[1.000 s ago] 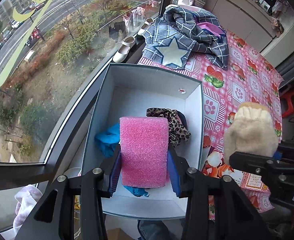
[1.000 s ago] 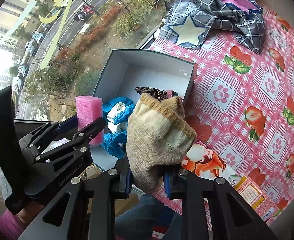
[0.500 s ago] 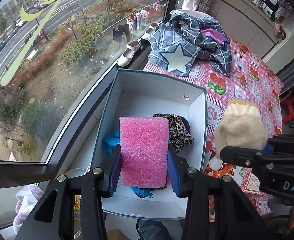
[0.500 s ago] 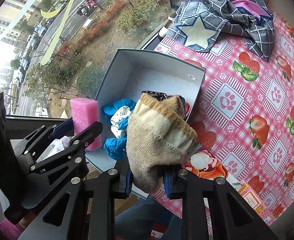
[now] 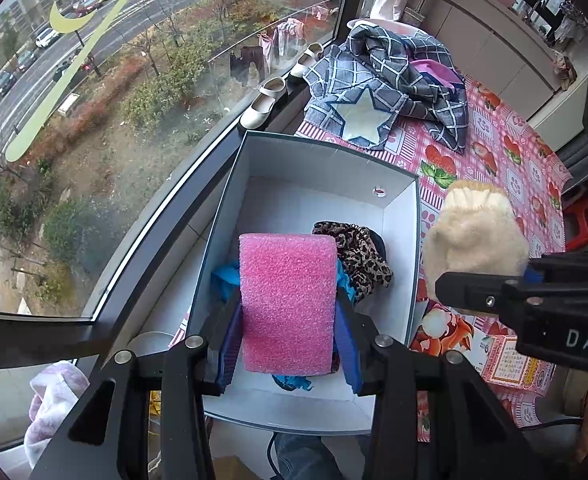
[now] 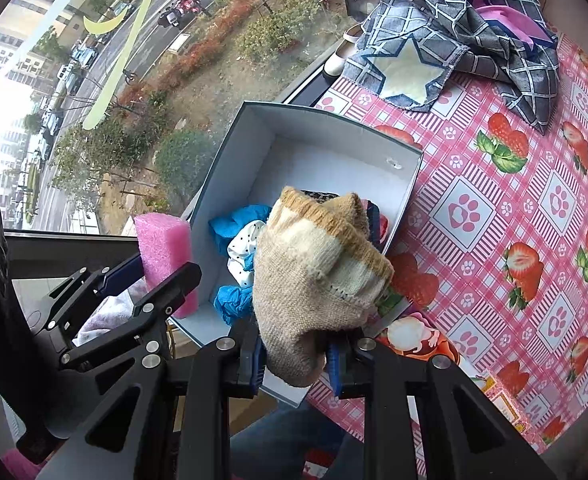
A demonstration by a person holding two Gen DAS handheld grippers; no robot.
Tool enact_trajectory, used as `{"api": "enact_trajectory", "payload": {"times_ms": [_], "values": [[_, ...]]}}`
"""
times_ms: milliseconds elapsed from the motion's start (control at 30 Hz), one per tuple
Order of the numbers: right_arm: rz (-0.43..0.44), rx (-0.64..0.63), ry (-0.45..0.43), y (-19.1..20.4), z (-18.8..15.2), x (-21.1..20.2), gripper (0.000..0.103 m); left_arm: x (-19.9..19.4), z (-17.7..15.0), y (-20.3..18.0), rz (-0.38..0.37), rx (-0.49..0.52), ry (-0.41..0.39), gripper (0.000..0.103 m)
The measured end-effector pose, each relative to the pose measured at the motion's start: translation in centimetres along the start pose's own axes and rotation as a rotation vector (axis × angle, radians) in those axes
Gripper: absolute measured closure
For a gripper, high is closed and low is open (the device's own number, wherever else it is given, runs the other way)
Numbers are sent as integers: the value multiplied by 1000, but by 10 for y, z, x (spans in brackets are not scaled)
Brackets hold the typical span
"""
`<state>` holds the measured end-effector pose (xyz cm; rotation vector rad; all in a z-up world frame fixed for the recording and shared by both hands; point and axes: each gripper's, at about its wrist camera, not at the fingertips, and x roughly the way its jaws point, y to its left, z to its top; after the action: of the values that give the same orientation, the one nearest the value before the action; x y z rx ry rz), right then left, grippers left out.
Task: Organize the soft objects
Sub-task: 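Hold the pink sponge over the box with the left tool while the right tool holds the knit item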
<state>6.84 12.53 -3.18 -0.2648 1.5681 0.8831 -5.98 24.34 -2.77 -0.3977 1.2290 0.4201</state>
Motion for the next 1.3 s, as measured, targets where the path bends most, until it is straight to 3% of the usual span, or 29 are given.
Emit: {"api": "enact_trajectory", "payload": {"times_ms": [1300], "values": [[-32,34,-21,-11,12,4,78,40,12,-3,31,26,83,57]]}}
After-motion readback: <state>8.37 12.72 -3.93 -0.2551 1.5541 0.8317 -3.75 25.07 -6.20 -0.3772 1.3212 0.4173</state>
